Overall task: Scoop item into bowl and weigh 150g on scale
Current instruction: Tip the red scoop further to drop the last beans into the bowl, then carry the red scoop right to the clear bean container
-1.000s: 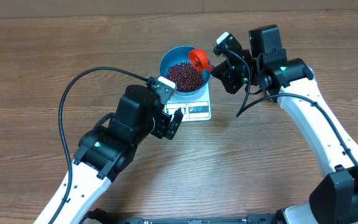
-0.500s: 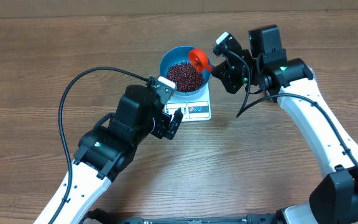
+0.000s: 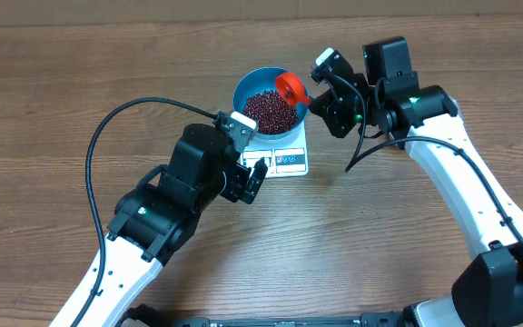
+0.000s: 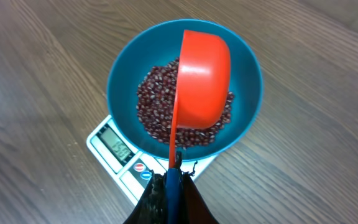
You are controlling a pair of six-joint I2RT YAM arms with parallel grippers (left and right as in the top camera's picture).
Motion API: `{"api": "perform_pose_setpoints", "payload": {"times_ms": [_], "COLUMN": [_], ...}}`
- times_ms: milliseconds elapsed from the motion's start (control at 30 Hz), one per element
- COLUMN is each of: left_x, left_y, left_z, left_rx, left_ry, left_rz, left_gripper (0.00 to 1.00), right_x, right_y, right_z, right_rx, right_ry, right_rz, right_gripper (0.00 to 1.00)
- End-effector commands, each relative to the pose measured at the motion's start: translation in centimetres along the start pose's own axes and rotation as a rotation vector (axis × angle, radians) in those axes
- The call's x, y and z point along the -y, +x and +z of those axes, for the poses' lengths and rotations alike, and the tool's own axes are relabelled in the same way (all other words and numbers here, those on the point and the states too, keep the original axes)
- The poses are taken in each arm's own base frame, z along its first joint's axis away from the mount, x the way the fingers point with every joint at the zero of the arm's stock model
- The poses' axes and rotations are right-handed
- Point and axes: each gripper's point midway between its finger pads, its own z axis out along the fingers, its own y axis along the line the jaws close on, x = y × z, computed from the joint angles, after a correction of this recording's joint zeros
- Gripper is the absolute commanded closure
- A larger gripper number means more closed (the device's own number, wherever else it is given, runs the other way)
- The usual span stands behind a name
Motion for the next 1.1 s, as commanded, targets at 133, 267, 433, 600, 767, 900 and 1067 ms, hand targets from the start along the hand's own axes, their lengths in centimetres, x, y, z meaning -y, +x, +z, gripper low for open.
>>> {"api": "perform_pose_setpoints", "payload": {"times_ms": [133, 267, 433, 600, 767, 900, 1067], "left_x": [-0.1, -0.1, -0.1, -0.1, -0.1, -0.1, -0.1], "left_y": [0.2, 0.2, 0.2, 0.2, 0.2, 0.2, 0.2], "left_z": [0.1, 0.1, 0.1, 0.1, 0.1, 0.1, 0.1], "left_rx": [-0.005, -0.005, -0.005, -0.005, -0.005, -0.005, -0.005], "left_ry": [-0.001, -0.001, -0.001, -0.001, -0.001, -0.001, -0.001], "left_rz": [0.017, 0.017, 0.017, 0.017, 0.017, 0.017, 0.017], "left_gripper": [0.00, 0.01, 0.00, 0.00, 0.00, 0.00, 0.00], "right_x": [0.0, -0.6, 0.2, -0.4, -1.3, 0.1, -0.4], "right_y": [0.3, -0.3, -0.2, -0.4, -0.4, 0.2, 0.3], "right_z": [0.3, 0.3, 0.3, 0.3, 0.4, 0.4, 0.4], "right_rx": [-0.014, 0.014, 0.005, 0.015, 0.015, -0.016, -0.017], "right_ry": [0.007, -0.028, 0.016, -0.016, -0.052, 0.025, 0.000], "right_rz": [-0.039, -0.011, -0.019, -0.015, -0.022, -0.018, -0.021], "right_gripper": [0.96, 0.96, 0.96, 0.97, 0.96, 0.96, 0.96]}}
